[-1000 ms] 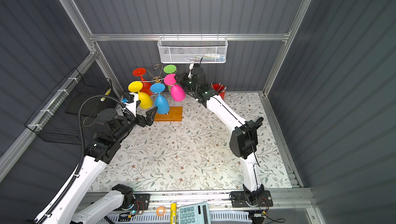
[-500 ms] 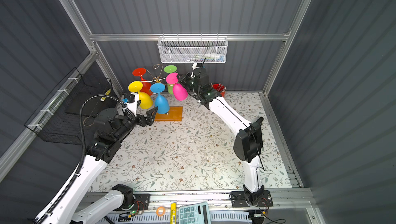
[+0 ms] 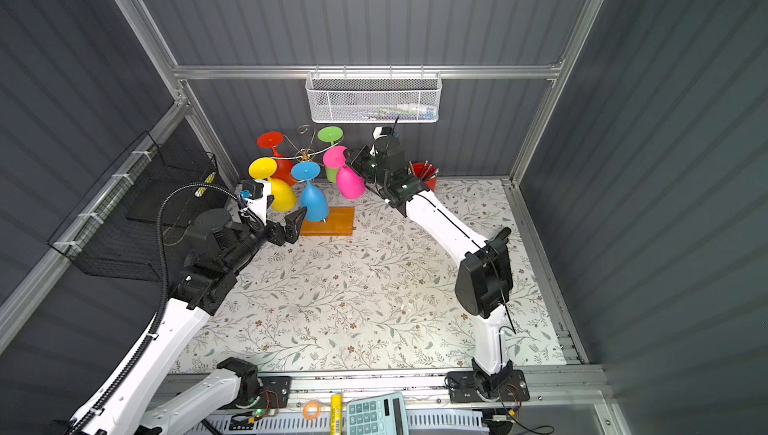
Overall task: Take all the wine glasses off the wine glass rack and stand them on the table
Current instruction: 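Lift the pink glass upward off its rack hook with the right gripper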
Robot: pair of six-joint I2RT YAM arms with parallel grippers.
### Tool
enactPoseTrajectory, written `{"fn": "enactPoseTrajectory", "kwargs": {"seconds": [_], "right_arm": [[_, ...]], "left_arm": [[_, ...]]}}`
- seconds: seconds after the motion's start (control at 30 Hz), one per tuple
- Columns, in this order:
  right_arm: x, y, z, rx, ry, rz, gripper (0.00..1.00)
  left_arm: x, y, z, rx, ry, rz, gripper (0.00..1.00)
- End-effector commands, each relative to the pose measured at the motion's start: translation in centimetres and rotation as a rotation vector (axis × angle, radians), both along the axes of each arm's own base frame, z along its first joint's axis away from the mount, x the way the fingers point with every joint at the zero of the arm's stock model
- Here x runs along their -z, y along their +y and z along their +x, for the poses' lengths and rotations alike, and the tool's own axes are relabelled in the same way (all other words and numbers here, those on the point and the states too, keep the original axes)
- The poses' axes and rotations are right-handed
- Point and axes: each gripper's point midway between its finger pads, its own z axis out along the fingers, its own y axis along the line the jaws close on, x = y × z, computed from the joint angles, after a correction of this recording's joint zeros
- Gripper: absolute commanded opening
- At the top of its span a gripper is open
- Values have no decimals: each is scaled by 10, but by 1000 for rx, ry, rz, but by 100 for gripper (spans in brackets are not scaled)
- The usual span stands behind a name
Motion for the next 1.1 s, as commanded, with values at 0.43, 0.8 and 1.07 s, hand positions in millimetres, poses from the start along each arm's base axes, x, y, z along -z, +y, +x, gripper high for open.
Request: {"fn": "enactPoseTrajectory", "kwargs": {"seconds": [0.43,0.8,1.07], "right_arm": [[-33,22,-17,-57,-66,7,2],[-33,36,-7,-78,-70,15,2],[-33,43,4,-77,-91,9,2]], "left_arm": [[1,3,4,-13,-4,8,97],[2,3,4,-15,-2,14,97],[4,2,5,-13,3,16,97]]}}
